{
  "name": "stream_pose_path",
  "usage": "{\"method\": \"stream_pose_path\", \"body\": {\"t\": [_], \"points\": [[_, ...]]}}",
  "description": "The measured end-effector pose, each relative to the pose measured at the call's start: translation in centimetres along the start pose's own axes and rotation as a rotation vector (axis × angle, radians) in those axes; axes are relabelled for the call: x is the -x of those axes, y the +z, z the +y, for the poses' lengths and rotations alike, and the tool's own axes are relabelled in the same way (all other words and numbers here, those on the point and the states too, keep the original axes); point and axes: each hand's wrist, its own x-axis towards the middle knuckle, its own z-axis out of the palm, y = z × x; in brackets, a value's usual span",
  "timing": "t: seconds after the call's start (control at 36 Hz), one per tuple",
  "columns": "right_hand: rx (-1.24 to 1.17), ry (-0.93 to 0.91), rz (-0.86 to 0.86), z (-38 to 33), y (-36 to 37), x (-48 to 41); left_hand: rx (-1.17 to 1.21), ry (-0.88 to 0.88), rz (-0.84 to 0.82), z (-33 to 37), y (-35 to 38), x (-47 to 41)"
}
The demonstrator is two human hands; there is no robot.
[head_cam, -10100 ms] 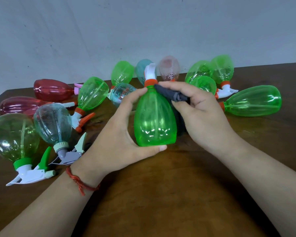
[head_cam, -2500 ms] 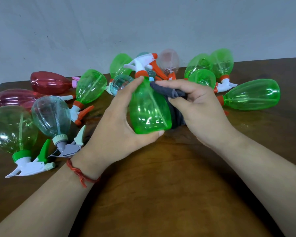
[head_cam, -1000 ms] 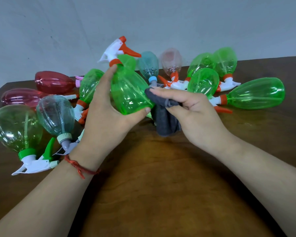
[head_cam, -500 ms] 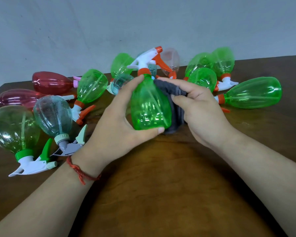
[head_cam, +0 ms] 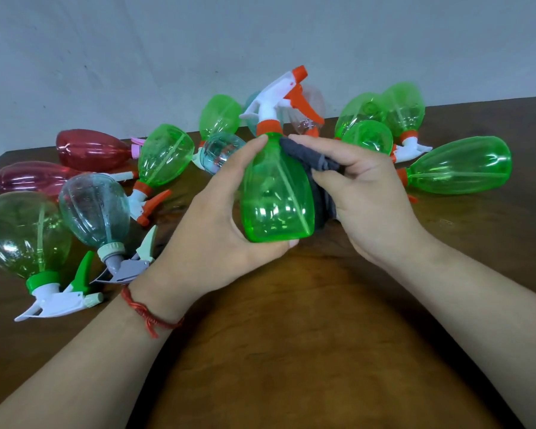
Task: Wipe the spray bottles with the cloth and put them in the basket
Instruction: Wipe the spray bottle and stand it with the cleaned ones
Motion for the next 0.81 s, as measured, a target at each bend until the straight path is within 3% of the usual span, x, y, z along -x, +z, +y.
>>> {"method": "stream_pose_path", "body": {"t": [0.25,0.47,0.64,0.81], "points": [[0.166,-0.047,-0.097,0.9,-0.1,0.3,-0.028,-0.099,0.196,-2.1,-0.4,-0.5],[0.142,-0.007,-0.161,0.8,0.4,0.8,-0.040,-0.171,0.358,-2.5,-1.3,-0.8],[0.116,-0.008,-0.096,0.7,0.4,0.7,-0.006,-0.158,0.259,-1.9,-0.8,-0.5],[-0.159,0.124,-0.036,0.4,-0.1,-0.2,0.050,-0.050,0.072,0.1,0.1,0.0]]}}
